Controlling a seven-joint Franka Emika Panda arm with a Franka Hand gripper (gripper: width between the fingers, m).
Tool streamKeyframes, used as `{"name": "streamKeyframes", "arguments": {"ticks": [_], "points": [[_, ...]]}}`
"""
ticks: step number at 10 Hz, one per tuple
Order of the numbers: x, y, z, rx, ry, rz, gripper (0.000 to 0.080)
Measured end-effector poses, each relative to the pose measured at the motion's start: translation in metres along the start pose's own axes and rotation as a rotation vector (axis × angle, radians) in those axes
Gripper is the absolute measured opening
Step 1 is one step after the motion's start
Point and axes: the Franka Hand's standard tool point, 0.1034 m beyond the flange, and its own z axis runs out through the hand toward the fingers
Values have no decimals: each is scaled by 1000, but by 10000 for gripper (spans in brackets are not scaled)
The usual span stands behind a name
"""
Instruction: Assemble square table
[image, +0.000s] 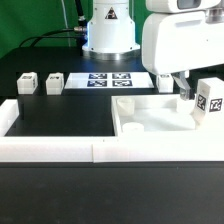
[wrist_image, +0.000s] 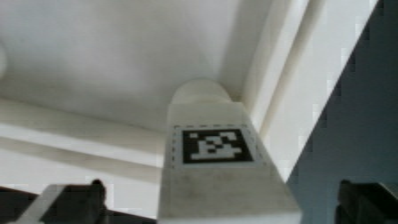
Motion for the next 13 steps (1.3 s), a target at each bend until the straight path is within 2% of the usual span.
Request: {"name": "streamKeyframes", "arguments": {"ticks": [4, 6, 13], "points": [[2, 0, 2, 4, -16, 21, 637], [2, 0, 2, 4, -16, 65, 288], [3, 4, 3, -4, -23, 739, 291]]}}
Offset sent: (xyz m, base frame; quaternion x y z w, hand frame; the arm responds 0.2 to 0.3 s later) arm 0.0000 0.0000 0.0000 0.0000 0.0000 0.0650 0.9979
